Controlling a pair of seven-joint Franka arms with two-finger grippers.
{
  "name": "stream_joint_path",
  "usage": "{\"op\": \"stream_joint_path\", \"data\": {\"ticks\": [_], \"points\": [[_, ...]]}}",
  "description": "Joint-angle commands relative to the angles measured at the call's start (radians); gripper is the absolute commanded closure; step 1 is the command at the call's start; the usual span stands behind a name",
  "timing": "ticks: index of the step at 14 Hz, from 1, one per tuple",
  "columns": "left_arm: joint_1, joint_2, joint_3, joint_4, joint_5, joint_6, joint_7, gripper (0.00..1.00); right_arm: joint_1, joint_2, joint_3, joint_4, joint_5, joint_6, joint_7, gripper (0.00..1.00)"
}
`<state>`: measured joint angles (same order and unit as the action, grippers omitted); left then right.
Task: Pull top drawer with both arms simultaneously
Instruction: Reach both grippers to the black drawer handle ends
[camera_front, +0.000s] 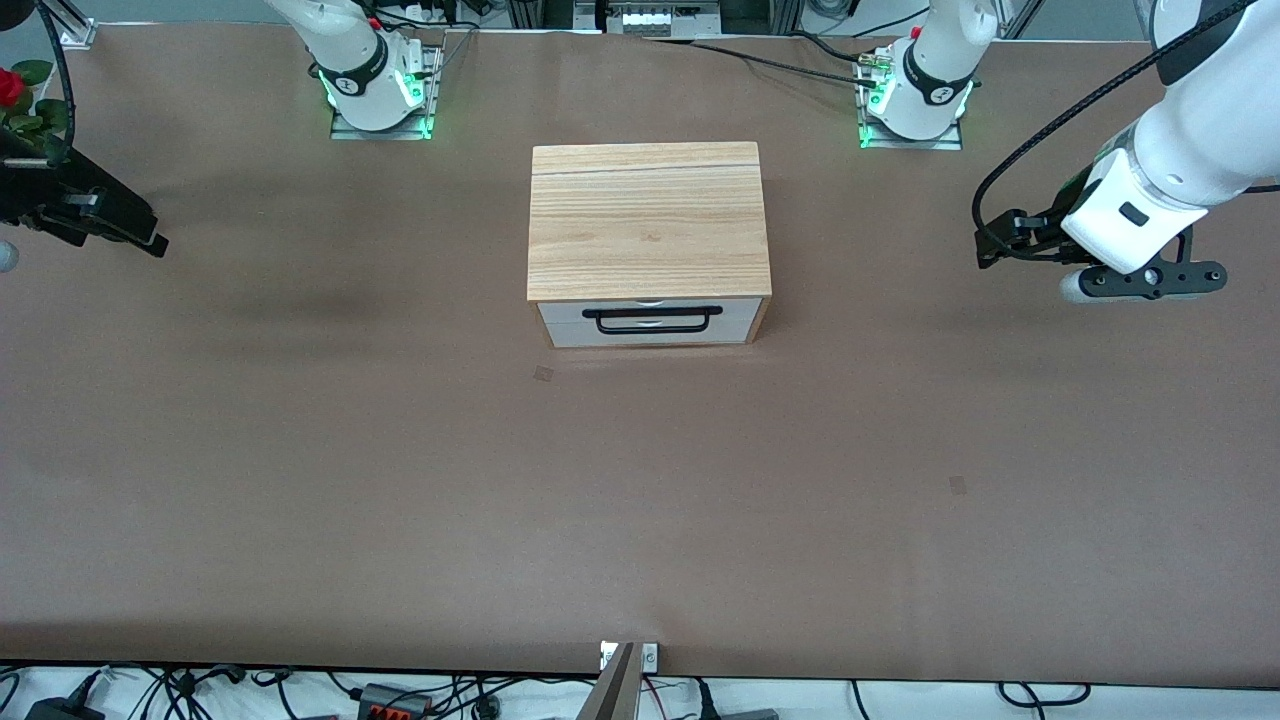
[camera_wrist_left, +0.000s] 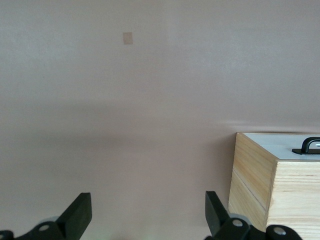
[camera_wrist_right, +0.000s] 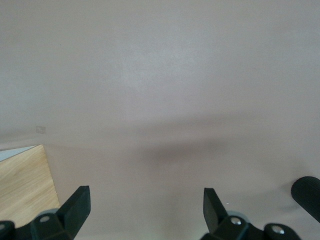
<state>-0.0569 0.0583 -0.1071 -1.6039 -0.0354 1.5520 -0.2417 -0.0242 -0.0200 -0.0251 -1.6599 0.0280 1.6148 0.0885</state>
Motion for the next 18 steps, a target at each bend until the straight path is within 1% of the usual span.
{"op": "stream_joint_path", "data": {"ticks": [1,5,9,11,12,13,14,15,17,18], "points": [[-0.008,-0.025,0.011,-0.019,-0.017,-0.006,0.024,0.00,-0.003,0.014,0.007,0.031,0.009,-0.029,0.020,0.00],[-0.009,-0.022,0.009,-0.014,-0.033,-0.006,0.025,0.00,0.006,0.014,0.008,0.034,0.012,-0.030,0.019,0.00],[-0.011,0.032,-0.008,-0.010,-0.249,-0.003,0.024,0.00,0.012,0.017,0.007,0.034,0.007,-0.032,0.017,0.00],[-0.008,0.108,-0.014,-0.007,-0.374,0.006,0.027,0.00,0.012,0.028,0.008,0.032,0.007,-0.038,0.017,0.00],[-0.001,0.167,-0.014,-0.007,-0.455,0.019,0.039,0.00,0.013,0.069,0.008,0.026,0.009,-0.055,0.004,0.00],[0.000,0.207,-0.014,-0.007,-0.518,0.054,0.083,0.00,0.020,0.101,0.008,0.034,0.021,-0.111,0.016,0.00],[0.000,0.237,-0.014,-0.008,-0.549,0.084,0.140,0.00,0.035,0.109,0.011,0.034,0.024,-0.116,0.016,0.00],[0.000,0.262,-0.016,-0.008,-0.557,0.103,0.195,0.00,0.043,0.121,0.011,0.034,0.053,-0.113,0.016,0.00],[0.000,0.297,-0.026,-0.008,-0.583,0.128,0.237,0.00,0.044,0.185,0.013,0.045,0.142,-0.110,0.016,0.00],[0.003,0.322,-0.049,-0.008,-0.601,0.147,0.269,0.00,0.043,0.224,0.014,0.081,0.250,-0.111,0.014,0.00]]}}
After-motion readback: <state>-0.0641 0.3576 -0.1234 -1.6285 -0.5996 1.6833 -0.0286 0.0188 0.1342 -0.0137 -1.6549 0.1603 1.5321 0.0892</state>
